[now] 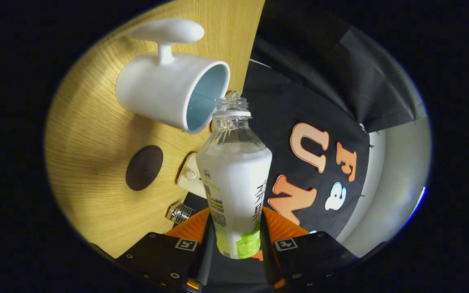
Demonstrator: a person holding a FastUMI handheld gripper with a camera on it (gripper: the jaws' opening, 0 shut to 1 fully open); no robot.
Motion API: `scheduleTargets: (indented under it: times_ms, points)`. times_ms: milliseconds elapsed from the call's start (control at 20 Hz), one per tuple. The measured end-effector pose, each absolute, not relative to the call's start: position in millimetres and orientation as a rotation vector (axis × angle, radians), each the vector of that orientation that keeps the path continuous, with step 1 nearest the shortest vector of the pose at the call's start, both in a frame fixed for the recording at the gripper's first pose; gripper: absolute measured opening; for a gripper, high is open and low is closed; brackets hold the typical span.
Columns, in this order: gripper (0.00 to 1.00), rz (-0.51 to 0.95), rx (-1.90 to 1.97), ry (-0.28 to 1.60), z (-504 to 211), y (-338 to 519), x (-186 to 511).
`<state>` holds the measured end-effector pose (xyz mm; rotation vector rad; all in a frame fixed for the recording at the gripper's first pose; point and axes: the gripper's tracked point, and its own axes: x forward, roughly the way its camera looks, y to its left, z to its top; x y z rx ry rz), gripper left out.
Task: Take the bottle from table, then pour the juice into the cup, finally place the bottle on the coaster
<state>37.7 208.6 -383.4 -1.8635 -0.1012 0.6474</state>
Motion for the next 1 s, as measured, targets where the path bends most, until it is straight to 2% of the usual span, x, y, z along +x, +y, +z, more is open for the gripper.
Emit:
scheduleTargets:
  times_ms: [250, 550, 1000]
  points:
    - [0.53, 0.666, -1.697, 0.054, -404, 201, 33]
    - [0.54, 0.606, -1.396, 0.231, -411, 183, 33]
    - [0.54, 0.507, -0.825, 0.354, -384, 188, 68]
